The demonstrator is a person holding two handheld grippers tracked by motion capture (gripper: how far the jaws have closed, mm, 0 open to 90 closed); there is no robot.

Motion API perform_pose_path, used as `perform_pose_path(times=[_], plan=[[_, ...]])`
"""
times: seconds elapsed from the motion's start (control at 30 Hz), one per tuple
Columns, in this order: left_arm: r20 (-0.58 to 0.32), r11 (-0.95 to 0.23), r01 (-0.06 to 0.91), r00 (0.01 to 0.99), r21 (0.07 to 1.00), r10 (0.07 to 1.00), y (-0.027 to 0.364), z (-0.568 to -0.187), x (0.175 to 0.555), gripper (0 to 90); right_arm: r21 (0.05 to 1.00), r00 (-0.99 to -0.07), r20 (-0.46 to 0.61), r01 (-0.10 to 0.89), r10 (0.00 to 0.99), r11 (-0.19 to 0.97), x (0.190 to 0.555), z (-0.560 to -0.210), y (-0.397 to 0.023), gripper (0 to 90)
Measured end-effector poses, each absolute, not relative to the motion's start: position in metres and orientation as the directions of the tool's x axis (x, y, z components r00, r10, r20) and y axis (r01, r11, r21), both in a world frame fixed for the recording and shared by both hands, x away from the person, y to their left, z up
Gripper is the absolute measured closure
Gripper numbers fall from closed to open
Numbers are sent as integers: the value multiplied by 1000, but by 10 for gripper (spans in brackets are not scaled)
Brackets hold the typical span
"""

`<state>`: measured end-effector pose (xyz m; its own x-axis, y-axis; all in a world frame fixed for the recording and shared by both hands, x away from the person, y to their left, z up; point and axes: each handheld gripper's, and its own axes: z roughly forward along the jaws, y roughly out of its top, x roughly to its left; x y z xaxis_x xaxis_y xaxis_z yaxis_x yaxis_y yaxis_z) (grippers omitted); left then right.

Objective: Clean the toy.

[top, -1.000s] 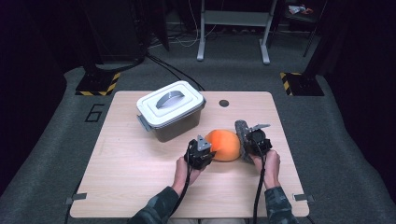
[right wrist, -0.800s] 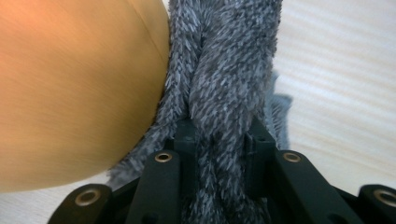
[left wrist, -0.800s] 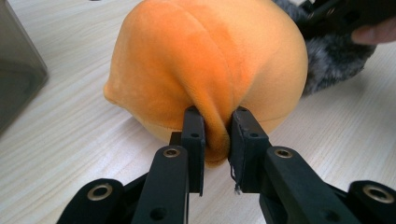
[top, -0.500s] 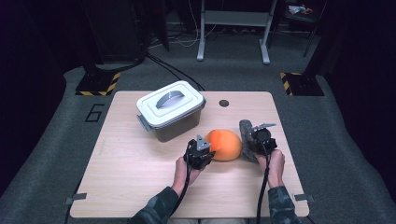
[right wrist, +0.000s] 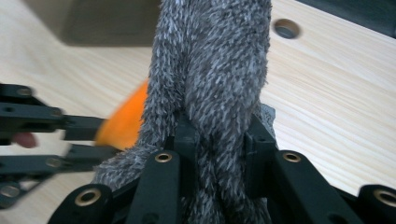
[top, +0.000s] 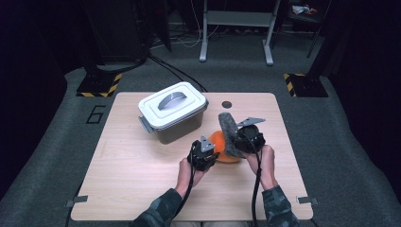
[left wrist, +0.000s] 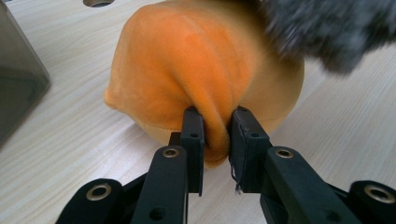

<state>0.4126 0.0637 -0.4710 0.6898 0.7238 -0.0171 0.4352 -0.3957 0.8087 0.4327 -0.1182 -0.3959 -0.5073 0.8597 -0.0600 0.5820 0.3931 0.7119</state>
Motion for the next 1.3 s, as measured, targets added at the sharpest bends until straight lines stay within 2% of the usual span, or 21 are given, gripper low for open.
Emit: perform_pose_path(times=[0.17,0.37,0.7,0.87,1.3], plan=[[-14,-405,439,692,802,722,65,-471,413,767,668,-534,-100,589,840,454,438,-408,-101,716],[-18,-400,436,694,806,720,65,-472,413,767,672,-513,-103,595,852,440,439,-411,-106,715],[-21,-401,442,693,803,721,68,-474,415,767,656,-427,-84,657,900,373,447,-426,-147,714],[-27,-390,442,689,808,724,67,-475,415,765,623,-386,-69,703,920,341,452,-444,-165,714],[-28,-391,446,687,805,726,68,-477,415,765,535,-355,-58,778,933,329,464,-481,-174,715]])
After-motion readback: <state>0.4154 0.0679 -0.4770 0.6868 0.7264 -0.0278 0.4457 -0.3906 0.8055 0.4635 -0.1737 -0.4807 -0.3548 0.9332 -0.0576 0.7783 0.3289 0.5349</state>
